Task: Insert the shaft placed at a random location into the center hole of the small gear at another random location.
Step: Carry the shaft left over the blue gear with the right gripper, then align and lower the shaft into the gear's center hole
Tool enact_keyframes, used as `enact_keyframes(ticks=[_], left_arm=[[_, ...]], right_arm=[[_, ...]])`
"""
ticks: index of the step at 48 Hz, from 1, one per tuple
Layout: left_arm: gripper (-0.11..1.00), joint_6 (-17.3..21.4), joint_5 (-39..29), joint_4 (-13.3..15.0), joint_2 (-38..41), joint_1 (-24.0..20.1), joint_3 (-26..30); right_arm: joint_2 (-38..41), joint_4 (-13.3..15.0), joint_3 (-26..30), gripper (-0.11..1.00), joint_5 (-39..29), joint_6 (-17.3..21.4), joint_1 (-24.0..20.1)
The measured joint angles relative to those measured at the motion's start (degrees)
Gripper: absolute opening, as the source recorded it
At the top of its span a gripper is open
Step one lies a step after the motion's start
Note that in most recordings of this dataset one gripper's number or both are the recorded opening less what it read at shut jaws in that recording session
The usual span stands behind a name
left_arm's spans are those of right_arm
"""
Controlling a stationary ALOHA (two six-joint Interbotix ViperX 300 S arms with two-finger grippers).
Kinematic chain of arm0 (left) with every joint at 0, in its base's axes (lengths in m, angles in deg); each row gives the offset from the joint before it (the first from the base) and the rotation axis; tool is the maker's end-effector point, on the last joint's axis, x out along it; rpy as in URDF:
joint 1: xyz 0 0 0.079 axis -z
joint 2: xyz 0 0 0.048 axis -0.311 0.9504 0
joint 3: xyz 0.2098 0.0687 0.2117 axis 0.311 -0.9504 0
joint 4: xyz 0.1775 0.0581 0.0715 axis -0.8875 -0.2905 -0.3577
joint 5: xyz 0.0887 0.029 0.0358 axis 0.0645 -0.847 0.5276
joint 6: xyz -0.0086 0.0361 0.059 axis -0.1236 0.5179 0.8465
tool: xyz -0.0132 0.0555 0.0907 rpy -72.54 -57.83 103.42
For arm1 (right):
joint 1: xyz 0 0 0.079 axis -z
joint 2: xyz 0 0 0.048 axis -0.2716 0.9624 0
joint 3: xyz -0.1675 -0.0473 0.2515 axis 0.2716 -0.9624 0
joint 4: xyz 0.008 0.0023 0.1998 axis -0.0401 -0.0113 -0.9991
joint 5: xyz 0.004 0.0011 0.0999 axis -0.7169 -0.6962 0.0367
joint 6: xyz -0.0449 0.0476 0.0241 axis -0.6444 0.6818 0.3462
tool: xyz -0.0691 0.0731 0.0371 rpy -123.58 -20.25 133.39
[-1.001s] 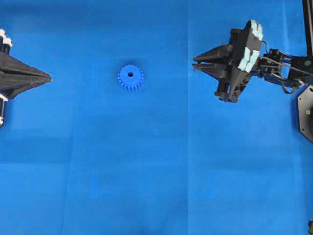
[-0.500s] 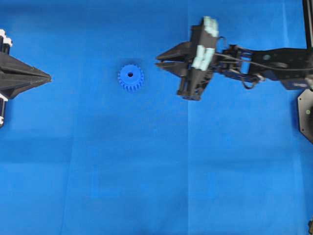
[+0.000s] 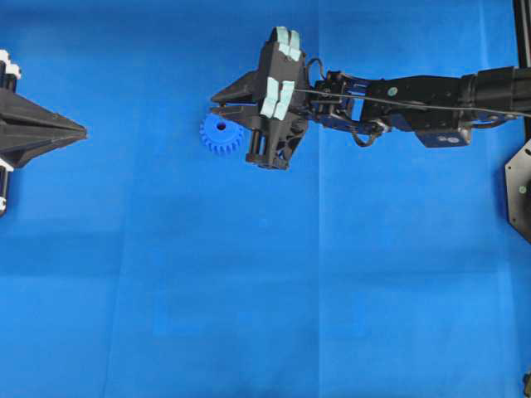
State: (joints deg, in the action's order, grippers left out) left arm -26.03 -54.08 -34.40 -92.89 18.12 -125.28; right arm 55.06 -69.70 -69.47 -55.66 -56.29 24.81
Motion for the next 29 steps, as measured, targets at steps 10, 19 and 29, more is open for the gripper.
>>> enact_keyframes(ticks=[10, 19, 29], left_arm=[[0.0, 0.0, 0.09, -0.09, 0.0, 0.0, 0.0], [0.0, 0.0, 0.09, 0.0, 0.0, 0.0, 0.09], [0.0, 0.0, 0.09, 0.0, 0.0, 0.0, 0.0]], right_arm=[[0.44, 0.0, 0.26, 0.03, 0.0, 0.0, -0.09], [2.81, 0.0, 0.35, 0.03, 1.41, 0.18, -0.09], [5.54, -0.35, 0.53, 0.03, 2.46, 0.7, -0.09]])
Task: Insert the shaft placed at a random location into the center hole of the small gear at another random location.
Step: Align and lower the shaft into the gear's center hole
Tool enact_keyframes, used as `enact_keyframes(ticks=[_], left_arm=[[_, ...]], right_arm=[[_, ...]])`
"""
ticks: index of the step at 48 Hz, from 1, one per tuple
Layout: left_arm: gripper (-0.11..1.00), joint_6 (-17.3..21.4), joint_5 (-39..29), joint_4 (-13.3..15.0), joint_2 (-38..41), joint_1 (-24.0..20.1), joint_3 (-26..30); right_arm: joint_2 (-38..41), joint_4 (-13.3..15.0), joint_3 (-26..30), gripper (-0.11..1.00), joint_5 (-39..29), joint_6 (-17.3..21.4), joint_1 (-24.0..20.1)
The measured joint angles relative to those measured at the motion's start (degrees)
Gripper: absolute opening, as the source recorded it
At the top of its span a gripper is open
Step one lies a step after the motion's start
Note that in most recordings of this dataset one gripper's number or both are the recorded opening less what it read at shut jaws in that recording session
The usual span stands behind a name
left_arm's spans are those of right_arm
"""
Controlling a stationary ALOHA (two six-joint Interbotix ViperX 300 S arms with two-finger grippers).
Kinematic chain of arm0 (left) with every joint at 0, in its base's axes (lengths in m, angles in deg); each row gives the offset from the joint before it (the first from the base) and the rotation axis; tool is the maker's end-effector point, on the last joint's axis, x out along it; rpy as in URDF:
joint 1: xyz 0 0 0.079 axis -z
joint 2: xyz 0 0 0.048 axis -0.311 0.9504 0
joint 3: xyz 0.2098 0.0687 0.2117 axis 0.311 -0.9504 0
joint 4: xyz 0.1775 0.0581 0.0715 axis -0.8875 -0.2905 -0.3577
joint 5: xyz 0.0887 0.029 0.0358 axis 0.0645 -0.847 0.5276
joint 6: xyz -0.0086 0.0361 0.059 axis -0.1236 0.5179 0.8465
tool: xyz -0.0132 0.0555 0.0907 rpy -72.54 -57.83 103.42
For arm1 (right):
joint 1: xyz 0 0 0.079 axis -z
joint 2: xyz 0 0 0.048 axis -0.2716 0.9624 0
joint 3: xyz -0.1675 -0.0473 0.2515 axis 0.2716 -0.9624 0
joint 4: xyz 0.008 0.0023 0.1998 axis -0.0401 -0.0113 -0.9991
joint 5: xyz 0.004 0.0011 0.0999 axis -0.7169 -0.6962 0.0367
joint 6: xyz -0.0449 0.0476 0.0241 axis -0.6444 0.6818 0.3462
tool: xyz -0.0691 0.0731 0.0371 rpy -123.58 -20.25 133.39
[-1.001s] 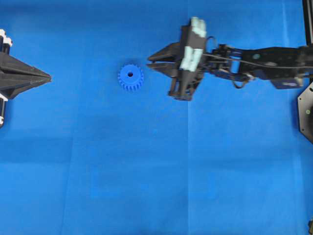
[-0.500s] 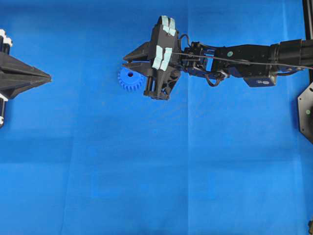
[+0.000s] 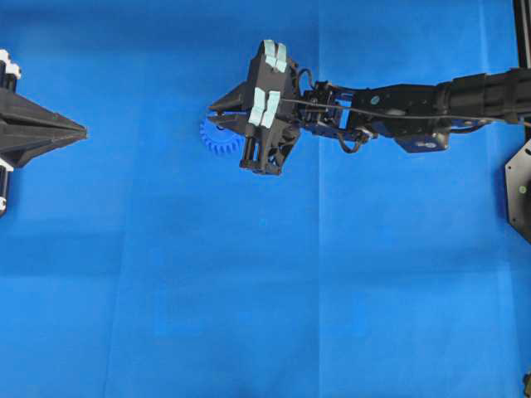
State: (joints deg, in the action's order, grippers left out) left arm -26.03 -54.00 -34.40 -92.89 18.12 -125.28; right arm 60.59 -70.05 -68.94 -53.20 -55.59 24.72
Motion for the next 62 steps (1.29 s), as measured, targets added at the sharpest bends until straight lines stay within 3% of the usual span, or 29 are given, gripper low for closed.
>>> enact_keyframes(ticks=[62], left_arm=[[0.0, -0.09, -0.09, 0.0, 0.0, 0.0, 0.0]], right_arm=[[4.66, -0.79, 0.18, 0.03, 2.02, 0.0, 0.0]])
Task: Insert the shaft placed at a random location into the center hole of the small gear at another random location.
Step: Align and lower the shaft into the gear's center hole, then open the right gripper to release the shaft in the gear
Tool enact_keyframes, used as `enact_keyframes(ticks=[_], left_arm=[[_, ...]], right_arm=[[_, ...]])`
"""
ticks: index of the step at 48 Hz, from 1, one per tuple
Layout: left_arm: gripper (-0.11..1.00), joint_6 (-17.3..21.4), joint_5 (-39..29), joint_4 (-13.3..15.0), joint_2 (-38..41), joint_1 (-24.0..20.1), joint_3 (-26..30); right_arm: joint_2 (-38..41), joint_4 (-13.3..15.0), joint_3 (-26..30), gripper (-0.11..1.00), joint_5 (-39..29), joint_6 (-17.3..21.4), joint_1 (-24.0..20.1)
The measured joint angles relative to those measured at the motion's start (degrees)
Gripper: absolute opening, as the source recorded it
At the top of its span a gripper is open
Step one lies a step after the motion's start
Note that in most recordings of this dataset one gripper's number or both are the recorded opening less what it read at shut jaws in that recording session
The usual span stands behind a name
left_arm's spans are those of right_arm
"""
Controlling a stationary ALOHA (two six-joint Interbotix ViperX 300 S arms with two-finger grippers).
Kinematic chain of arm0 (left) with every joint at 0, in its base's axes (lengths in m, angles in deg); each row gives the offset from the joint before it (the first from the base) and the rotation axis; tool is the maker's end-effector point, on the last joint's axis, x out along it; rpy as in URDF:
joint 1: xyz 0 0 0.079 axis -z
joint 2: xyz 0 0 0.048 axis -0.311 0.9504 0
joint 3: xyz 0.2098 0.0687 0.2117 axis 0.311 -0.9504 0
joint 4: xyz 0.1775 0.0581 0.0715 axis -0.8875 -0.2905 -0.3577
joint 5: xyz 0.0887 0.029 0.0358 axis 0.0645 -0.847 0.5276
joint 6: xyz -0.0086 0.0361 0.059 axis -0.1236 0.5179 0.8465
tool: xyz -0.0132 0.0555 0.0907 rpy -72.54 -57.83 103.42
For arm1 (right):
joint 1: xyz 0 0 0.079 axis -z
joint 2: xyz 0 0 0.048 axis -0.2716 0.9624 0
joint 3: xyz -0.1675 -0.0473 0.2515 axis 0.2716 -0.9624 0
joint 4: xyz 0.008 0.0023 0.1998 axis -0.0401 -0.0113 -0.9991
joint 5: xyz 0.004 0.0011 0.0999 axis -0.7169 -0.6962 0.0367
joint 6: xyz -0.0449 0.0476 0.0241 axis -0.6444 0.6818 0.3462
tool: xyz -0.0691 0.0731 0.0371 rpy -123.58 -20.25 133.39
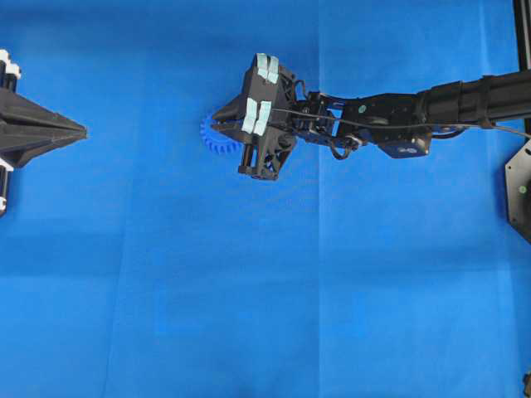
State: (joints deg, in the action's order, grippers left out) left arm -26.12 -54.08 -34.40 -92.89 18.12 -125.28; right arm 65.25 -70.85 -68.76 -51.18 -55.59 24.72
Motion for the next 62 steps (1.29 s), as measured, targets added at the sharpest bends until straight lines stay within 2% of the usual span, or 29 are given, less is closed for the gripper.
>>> enact_keyframes(ticks=[30, 33, 36, 44, 46, 49, 62], left_arm=[[0.0, 0.09, 0.0, -0.09, 0.0, 0.0, 0.09], [0.0, 0.09, 0.0, 0.0, 0.0, 0.0, 0.0], [0.0, 0.09, 0.09, 0.0, 0.0, 0.0, 0.09], [0.0, 0.09, 0.0, -0.09, 0.0, 0.0, 0.09], [0.0, 0.09, 0.0, 0.0, 0.0, 0.0, 0.0], [0.0, 0.09, 0.0, 0.0, 0.0, 0.0, 0.0], [0.0, 0.09, 0.09, -0.09, 0.0, 0.0, 0.0]], right_arm=[[0.26, 0.0, 0.0, 0.05, 0.0, 0.0, -0.09], [0.26, -0.09, 0.0, 0.1, 0.0, 0.0, -0.18], [0.26, -0.09, 0.0, 0.21, 0.0, 0.0, -0.09], [0.26, -0.09, 0.0, 0.63, 0.35, 0.0, -0.35], [0.26, -0.09, 0.0, 0.7, 0.62, 0.0, -0.35], [0.26, -0.09, 0.0, 0.73, 0.97, 0.0, -0.35], [-1.67, -0.09, 0.0, 0.72, 1.05, -0.18, -0.35]])
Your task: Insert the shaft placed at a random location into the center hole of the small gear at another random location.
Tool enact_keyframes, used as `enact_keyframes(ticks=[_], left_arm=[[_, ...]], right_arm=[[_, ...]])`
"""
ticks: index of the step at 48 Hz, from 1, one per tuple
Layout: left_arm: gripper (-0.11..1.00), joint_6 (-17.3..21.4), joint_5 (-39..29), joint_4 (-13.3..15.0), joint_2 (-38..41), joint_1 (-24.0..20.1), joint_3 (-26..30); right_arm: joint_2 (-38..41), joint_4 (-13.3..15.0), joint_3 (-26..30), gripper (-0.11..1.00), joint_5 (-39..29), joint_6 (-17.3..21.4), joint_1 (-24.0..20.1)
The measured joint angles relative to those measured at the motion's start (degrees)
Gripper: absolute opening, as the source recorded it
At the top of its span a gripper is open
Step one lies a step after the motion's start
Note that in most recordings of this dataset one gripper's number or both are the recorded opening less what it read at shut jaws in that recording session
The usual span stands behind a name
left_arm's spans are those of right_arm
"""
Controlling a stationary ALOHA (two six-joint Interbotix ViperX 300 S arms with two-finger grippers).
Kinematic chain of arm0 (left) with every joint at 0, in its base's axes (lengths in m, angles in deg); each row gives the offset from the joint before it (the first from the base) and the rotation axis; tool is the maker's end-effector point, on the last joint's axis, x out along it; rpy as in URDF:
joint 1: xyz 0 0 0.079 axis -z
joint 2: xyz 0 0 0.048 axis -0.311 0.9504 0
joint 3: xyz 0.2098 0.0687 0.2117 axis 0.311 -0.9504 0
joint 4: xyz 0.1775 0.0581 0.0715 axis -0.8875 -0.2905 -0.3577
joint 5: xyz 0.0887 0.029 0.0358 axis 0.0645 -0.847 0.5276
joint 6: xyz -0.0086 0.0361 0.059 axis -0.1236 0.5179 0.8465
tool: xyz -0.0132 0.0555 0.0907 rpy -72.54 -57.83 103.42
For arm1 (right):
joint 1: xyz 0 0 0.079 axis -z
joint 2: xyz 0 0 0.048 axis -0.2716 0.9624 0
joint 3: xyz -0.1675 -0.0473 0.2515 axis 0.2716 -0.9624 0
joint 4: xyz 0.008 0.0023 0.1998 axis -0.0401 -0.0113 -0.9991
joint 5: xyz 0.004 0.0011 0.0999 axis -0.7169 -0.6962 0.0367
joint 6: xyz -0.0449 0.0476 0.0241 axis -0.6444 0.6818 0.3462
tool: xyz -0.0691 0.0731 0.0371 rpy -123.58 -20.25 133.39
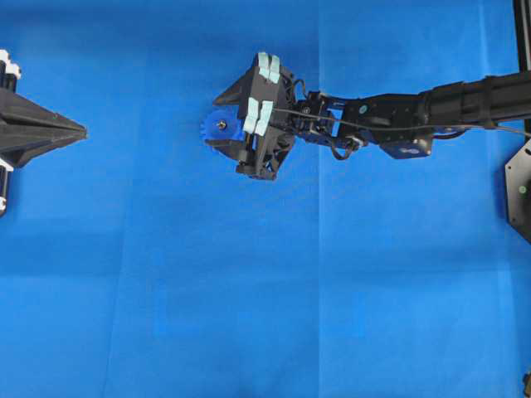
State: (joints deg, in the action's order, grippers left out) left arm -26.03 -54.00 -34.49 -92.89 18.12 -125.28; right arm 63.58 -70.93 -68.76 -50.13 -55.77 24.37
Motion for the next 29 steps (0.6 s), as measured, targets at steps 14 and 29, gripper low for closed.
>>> enact_keyframes(ticks=[14, 29], left_arm=[[0.0, 0.0, -0.09, 0.09, -0.09, 0.0, 0.0], [0.0, 0.0, -0.09, 0.0, -0.09, 0.0, 0.09]], right_arm=[[-4.48, 0.09, 0.09, 0.72, -1.05, -0.09, -0.09], [-7.73, 0.18, 0.0, 0.72, -2.81, -0.18, -0.09]])
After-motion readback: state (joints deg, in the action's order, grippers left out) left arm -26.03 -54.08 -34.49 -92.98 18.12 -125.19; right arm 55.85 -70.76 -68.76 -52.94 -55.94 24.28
